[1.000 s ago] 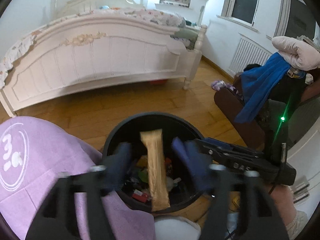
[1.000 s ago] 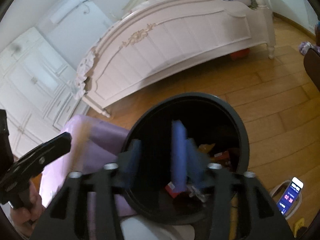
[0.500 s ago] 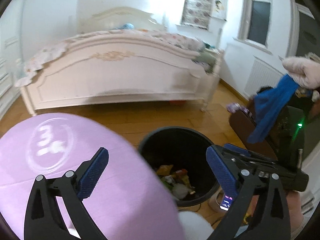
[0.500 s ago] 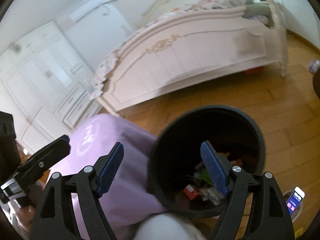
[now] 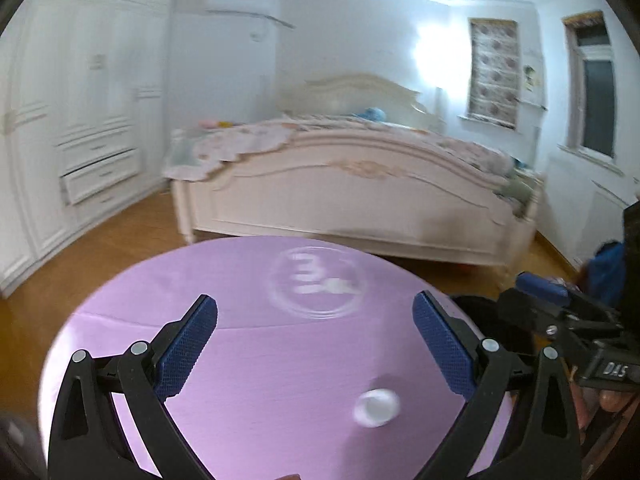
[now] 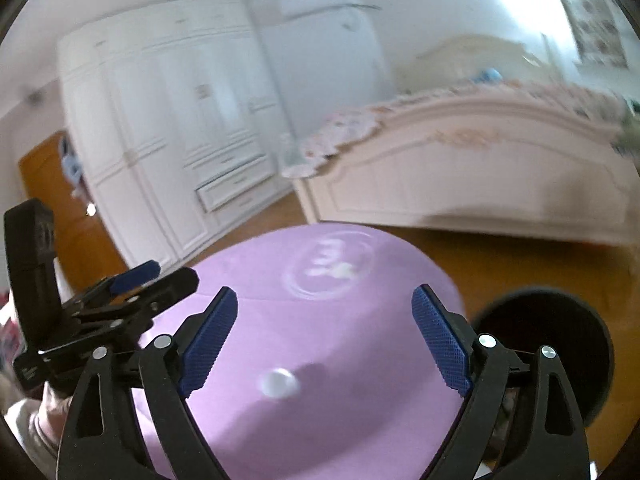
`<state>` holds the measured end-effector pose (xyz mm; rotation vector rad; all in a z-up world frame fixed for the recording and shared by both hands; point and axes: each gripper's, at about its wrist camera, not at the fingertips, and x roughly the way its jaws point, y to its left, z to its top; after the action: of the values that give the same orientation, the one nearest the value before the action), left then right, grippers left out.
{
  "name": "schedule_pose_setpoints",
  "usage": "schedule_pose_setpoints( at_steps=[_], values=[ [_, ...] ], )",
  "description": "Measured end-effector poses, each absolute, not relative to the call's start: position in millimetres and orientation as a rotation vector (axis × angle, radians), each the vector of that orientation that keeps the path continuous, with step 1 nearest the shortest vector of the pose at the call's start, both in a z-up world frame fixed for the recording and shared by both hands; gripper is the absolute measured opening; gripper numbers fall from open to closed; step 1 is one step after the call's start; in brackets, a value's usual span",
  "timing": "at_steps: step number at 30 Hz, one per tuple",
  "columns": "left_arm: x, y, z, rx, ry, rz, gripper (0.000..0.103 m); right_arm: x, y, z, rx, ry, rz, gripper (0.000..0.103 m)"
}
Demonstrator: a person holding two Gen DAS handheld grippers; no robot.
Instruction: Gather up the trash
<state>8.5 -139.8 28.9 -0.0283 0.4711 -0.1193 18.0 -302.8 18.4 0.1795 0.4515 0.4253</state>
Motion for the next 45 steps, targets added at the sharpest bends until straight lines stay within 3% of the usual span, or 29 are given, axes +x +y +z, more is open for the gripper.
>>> schedule_pose_setpoints(
  at_steps=[4, 7, 15, 45],
  values=[
    [-6, -98, 32, -0.093, 0.431, -0.055, 0.097, 11, -258, 34, 0.099, 0.372, 0.455, 0.090],
    [-13, -73, 30, -0.132, 0.421, -0.015, 0.097, 10, -234, 42, 0.075, 0.308, 0.442, 0.098],
    [-22, -38, 24, -0.188, 0.393, 0.041, 0.097, 34, -199, 29, 0.093, 0.259, 0.376, 0.098],
    [-7, -31, -8, -0.114, 0.455, 0.032, 0.097, 54, -188, -18, 0.059, 0.226, 0.231, 0.098]
  ],
)
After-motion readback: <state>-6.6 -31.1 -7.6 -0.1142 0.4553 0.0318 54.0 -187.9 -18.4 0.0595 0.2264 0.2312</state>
